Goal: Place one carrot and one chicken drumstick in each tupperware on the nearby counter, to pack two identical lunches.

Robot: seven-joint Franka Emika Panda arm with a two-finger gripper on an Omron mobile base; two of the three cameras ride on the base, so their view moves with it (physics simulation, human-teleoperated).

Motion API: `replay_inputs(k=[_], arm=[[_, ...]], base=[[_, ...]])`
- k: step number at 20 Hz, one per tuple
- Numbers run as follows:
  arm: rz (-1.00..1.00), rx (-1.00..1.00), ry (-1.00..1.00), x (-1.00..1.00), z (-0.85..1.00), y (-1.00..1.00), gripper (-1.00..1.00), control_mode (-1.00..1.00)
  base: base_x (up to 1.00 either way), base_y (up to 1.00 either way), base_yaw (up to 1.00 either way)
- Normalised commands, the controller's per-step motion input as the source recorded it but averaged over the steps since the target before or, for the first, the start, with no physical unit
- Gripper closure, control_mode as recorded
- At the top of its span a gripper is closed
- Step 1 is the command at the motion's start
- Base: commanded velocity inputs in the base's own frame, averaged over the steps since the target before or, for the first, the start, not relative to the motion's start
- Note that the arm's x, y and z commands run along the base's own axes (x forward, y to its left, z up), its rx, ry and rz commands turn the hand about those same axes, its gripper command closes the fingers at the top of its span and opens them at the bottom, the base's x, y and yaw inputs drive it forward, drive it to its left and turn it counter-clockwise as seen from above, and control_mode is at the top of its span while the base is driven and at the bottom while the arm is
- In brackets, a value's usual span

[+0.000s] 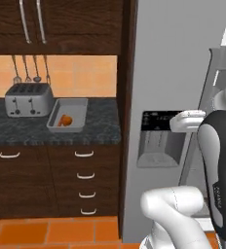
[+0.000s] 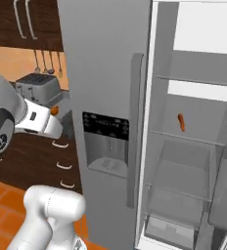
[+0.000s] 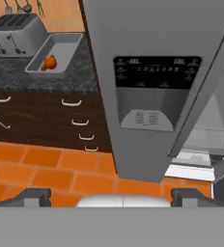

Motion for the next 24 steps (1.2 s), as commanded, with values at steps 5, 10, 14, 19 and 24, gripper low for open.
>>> replay_inputs(k=[5, 10, 14, 19, 24], arm=[[0.00, 0.00, 0.00, 0.00, 0.00, 0.00, -1.00, 1.00], [0.00, 0.00, 0.00, 0.00, 0.00, 0.00, -1.00, 1.00], [0.00, 0.00, 0.00, 0.00, 0.00, 0.00, -1.00, 1.00], [0.07, 0.00, 0.11, 0.61, -0.21, -0.28, -1.00, -1.00], [0.05, 0.00, 0.06, 1.00, -0.67, -0.35, -1.00, -1.00]], base=[[0.00, -0.76, 0.07], [0.00, -0.61, 0.00], [0.00, -0.62, 0.01], [0.00, -0.08, 0.01], [0.00, 0.00, 0.00]])
